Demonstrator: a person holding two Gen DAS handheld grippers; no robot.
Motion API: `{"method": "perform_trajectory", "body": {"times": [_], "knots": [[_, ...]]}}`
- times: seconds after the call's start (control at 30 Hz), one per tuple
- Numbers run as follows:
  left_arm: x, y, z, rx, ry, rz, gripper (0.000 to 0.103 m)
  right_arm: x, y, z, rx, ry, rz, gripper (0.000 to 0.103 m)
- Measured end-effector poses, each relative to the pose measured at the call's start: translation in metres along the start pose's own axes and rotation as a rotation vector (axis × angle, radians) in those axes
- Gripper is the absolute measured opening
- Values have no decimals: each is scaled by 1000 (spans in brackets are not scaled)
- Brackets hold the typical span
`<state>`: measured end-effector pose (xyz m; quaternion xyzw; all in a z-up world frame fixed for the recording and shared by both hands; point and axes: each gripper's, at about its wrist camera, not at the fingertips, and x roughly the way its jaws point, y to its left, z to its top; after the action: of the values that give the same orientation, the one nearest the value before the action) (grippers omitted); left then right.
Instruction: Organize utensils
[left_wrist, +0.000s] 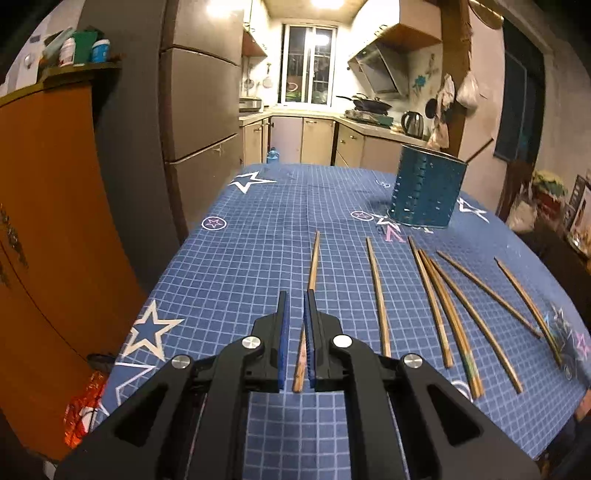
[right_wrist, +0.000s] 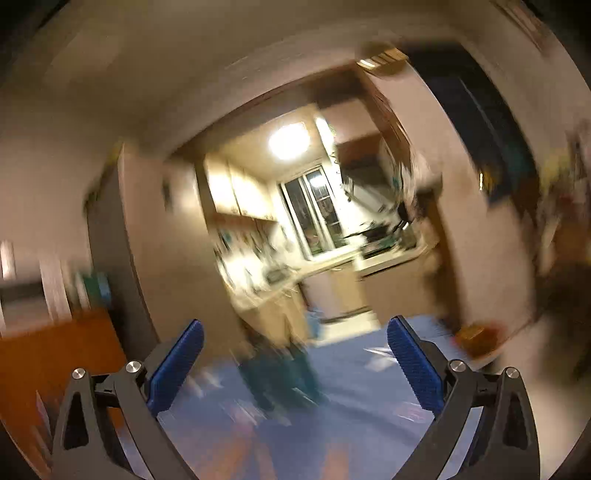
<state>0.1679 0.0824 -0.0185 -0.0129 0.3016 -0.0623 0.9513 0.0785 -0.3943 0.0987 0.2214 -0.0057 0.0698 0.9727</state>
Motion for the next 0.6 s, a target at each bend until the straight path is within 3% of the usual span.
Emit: {"method": "perform_trajectory", "body": {"times": [0.1, 0.17, 0.23, 0.3, 0.4, 0.53, 0.6], "knots": [[3, 1, -7, -36, 8, -10, 7, 102, 0, 30, -37, -12, -73, 99], [5, 6, -13, -67, 18, -15, 7, 173, -11, 30, -12, 52, -147, 99], [4, 12, -17, -91, 27, -9, 15, 220, -23, 22, 13, 84, -203, 99], [1, 21, -21, -108, 35, 9, 22, 273, -41, 7, 99, 190, -166, 99], [4, 30, -23, -131, 52, 24, 26, 314, -51, -8, 210, 227, -94, 99], [8, 35, -24, -151, 60, 29, 33, 332, -58, -17, 408, 193, 40, 99], [7, 35, -25, -143, 61, 35, 33, 333, -58, -9, 503, 243, 68, 99]]}}
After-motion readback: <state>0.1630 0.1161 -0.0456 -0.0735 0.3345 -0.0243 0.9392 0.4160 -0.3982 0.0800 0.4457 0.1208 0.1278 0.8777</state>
